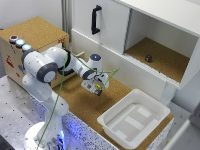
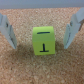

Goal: Place the yellow object on the table

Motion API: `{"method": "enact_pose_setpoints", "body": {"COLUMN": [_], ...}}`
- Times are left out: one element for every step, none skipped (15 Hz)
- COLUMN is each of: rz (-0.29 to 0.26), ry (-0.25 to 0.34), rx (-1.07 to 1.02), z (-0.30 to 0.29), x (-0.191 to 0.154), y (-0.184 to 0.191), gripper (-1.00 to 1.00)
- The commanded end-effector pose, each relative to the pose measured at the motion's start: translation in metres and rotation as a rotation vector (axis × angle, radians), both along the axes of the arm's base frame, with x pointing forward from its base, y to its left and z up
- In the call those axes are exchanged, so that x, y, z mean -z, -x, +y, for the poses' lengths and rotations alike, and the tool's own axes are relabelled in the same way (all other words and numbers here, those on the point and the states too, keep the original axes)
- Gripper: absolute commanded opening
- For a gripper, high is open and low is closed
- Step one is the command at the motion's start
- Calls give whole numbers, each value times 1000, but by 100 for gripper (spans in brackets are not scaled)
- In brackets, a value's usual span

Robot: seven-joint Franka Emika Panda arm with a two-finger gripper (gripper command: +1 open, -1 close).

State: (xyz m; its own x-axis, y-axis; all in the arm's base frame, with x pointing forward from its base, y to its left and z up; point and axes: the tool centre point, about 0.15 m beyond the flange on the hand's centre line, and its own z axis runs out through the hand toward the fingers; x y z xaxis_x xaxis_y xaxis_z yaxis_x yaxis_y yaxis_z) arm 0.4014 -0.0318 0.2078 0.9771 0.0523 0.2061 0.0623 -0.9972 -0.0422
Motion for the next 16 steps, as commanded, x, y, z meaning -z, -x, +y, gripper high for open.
{"method": "enact_pose_setpoints", "body": {"rz": [0, -25, -41, -65, -89, -104, -110, -117, -115, -104, -90, -80, -71, -58, -56, -60], "ry": [0, 53, 64, 150, 202, 222, 261, 263, 263, 251, 220, 199, 171, 140, 95, 53], "rx": [0, 80, 115, 166, 199, 203, 200, 190, 182, 157, 130, 108, 89, 74, 58, 52], "z": [0, -2, -4, -5, -3, 0, 7, 12, 14, 18, 22, 28, 32, 36, 38, 38], "x": [0, -16, -29, -48, -69, -82, -97, -105, -110, -113, -113, -112, -110, -104, -100, -98], "y": [0, 6, 10, 16, 22, 26, 32, 37, 40, 42, 43, 46, 48, 51, 52, 51], "gripper": [100, 100, 100, 100, 100, 100, 100, 100, 100, 100, 100, 100, 100, 100, 100, 100]}}
